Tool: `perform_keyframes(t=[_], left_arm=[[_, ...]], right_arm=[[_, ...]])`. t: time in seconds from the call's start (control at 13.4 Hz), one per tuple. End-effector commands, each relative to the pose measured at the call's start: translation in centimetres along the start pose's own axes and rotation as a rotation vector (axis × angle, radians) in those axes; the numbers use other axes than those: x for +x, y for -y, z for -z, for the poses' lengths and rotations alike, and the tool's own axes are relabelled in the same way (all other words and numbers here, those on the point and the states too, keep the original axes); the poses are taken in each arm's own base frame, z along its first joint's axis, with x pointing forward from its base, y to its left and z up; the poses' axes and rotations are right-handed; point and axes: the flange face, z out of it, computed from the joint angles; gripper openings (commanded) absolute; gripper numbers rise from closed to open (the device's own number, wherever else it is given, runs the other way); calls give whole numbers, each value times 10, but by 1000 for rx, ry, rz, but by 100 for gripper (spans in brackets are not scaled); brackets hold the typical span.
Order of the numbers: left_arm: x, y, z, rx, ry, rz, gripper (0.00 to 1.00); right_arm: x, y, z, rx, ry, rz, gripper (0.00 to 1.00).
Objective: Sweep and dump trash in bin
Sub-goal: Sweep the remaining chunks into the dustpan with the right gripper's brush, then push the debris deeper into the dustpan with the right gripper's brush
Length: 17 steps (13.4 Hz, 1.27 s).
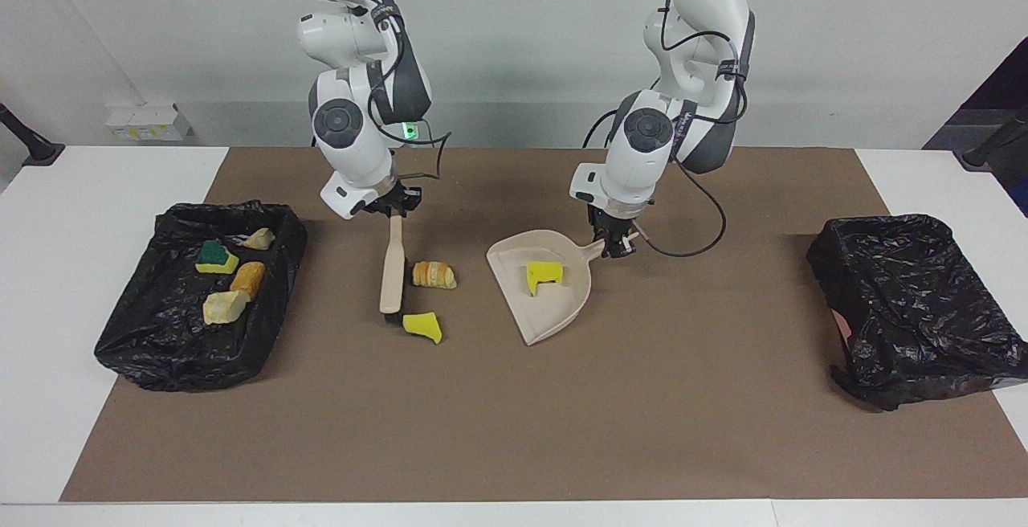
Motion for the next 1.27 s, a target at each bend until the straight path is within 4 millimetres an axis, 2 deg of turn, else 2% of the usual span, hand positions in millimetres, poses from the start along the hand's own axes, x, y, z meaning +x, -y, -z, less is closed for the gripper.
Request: perform_keyframes(t=[0.0,0.22,0.37,0.6,0.74,0.89,0.97,1.19], left_arm=[[-5,-7,5,15,-21,19,0],[-5,-7,5,15,-21,19,0],[-5,-7,5,15,-21,19,0],[-5,-6,5,16,-22,22,0],[-5,-6,5,16,-22,24,0],[-5,-6,5,17,-24,29,0],[-5,-6,5,17,-24,29,0],[-5,-6,5,17,-24,39,0]], right_arm=[[14,31,-15,-7,-13,-17,0],[27,71,-18,49,-4,-37,0],[25,111,-15,80,-7,6,0],[11,161,-9,126,-12,73,0],[1,187,0,148,-5,109,0],[-8,189,8,141,23,122,0],[-9,185,21,136,39,124,0],[0,152,64,94,78,119,0]])
